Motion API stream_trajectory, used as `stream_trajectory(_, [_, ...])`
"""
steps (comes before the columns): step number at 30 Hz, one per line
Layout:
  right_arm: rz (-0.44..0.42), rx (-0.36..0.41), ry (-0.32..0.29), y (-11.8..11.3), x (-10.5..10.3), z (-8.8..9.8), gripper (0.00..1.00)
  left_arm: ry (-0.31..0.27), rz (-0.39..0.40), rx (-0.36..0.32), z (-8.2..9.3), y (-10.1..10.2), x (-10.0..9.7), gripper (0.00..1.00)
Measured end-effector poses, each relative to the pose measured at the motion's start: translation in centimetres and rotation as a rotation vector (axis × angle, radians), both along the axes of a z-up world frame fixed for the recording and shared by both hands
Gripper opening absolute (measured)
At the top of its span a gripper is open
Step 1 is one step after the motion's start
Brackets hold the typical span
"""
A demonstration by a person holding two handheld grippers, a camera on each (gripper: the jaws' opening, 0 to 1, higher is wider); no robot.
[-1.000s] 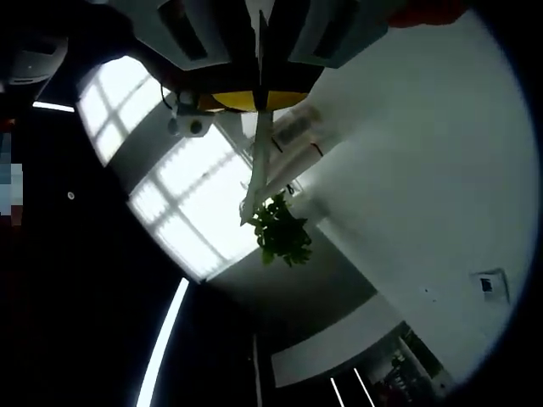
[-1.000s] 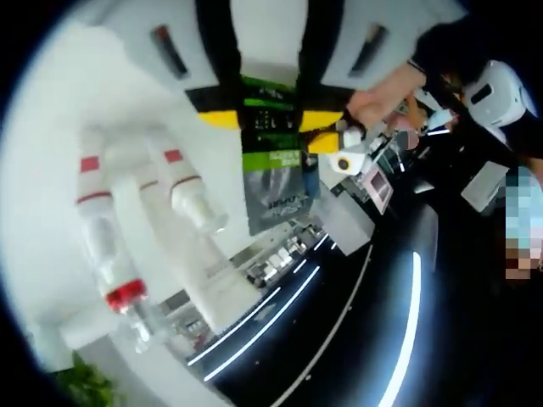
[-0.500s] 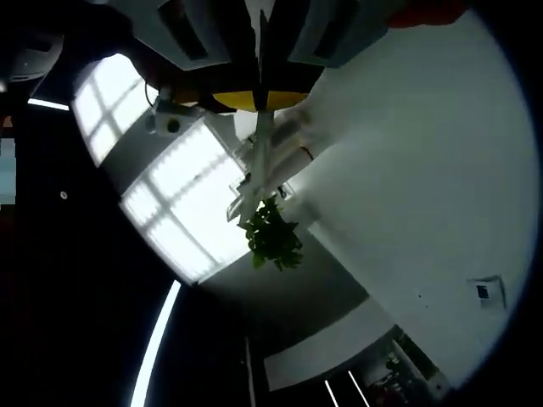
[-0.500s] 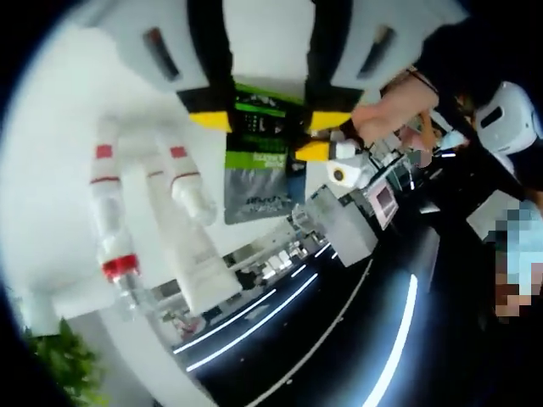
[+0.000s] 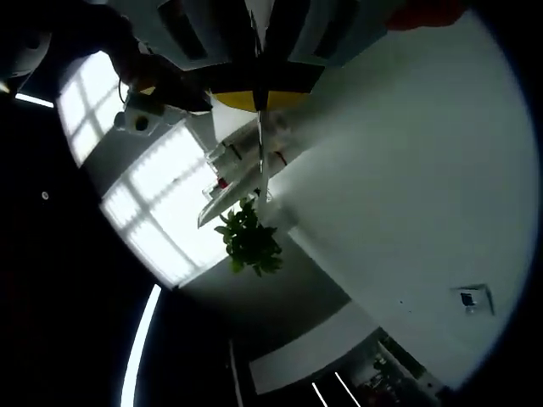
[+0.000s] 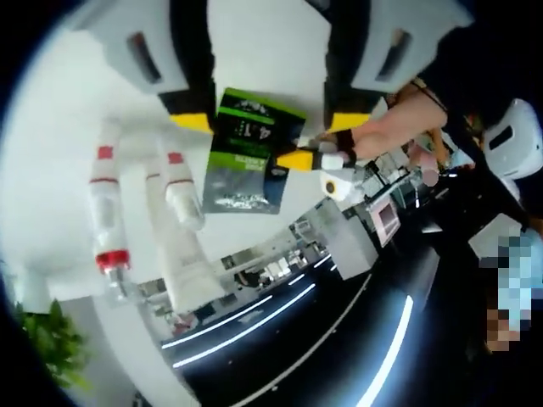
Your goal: Arrange the skincare products in the storage area until every visible bottle or jar stands upright without overlapping.
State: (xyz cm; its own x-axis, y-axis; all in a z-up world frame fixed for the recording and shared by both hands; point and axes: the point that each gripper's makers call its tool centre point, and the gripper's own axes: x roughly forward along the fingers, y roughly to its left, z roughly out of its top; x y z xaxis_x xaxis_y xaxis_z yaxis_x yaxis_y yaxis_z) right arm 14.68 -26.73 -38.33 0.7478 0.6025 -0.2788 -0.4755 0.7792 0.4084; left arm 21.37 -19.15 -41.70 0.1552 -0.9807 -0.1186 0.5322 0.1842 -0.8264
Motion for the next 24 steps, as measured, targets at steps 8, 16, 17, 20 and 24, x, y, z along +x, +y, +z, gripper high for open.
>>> stream_trajectory(8, [0.004, -0.022, 0.010, -0.2, -0.4, -0.4, 0.67, -0.026, 0.015, 0.046, -0.6, -0.2, 0.3, 0.00])
stream_trajectory(16, [0.002, -0.034, 0.015, -0.8, -1.0, -0.6, 0.73, -0.041, 0.029, 0.079, -1.2, -0.7, 0.6, 0.00])
stream_trajectory(17, [0.005, -0.032, 0.017, -0.8, -1.1, -0.6, 0.73, -0.045, 0.030, 0.084, -1.3, -0.8, 0.6, 0.00])
stream_trajectory(20, [0.017, -0.034, 0.021, -0.6, -1.5, -0.9, 0.73, -0.052, 0.038, 0.103, -1.7, -0.9, 0.8, 0.00])
stream_trajectory(24, [0.024, -0.020, 0.018, -0.5, -1.7, -0.9, 0.72, -0.076, 0.042, 0.139, -2.2, -1.1, 1.0, 0.00])
